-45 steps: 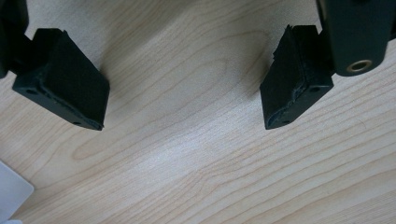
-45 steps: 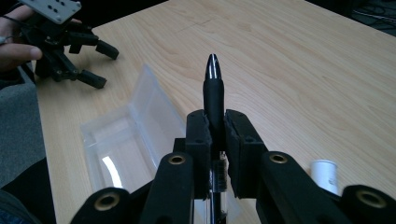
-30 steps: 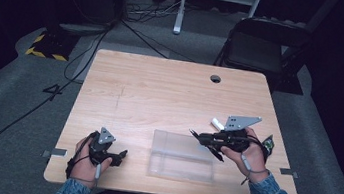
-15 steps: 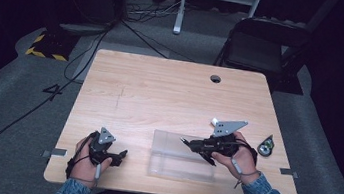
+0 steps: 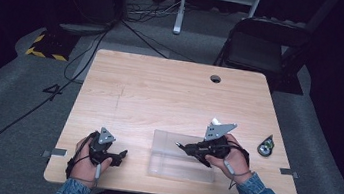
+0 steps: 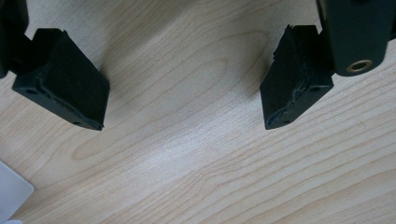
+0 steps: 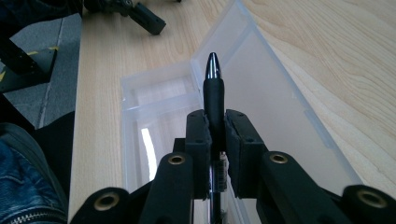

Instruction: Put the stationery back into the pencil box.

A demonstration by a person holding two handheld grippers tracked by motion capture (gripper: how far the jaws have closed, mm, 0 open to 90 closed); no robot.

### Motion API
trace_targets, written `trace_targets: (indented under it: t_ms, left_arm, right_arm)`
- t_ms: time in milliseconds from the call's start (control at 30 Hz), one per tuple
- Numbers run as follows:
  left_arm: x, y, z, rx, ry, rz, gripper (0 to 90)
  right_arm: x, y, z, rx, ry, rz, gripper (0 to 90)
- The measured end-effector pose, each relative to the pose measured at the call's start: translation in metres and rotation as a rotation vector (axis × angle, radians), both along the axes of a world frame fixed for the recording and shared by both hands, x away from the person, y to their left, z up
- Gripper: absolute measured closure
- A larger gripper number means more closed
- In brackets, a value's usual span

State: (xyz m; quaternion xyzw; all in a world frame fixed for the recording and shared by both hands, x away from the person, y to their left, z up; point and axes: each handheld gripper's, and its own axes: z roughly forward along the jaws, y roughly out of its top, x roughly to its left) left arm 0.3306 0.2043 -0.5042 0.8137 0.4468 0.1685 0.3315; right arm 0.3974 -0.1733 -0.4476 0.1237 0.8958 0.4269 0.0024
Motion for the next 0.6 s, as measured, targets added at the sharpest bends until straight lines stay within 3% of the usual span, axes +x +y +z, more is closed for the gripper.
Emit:
trace_targets:
  t_ms: [333,600]
  left_arm:
    - [0.000,0.000,0.000,0.000,0.000,0.000,16.0]
    - [0.000,0.000,0.000,0.000,0.000,0.000,16.0]
  right_arm:
    - [-0.001,0.006,-0.008,-0.035,-0.047,0.031,80.4]
    - [0.001,0.008,-0.014,-0.052,-0.053,0.049,80.4]
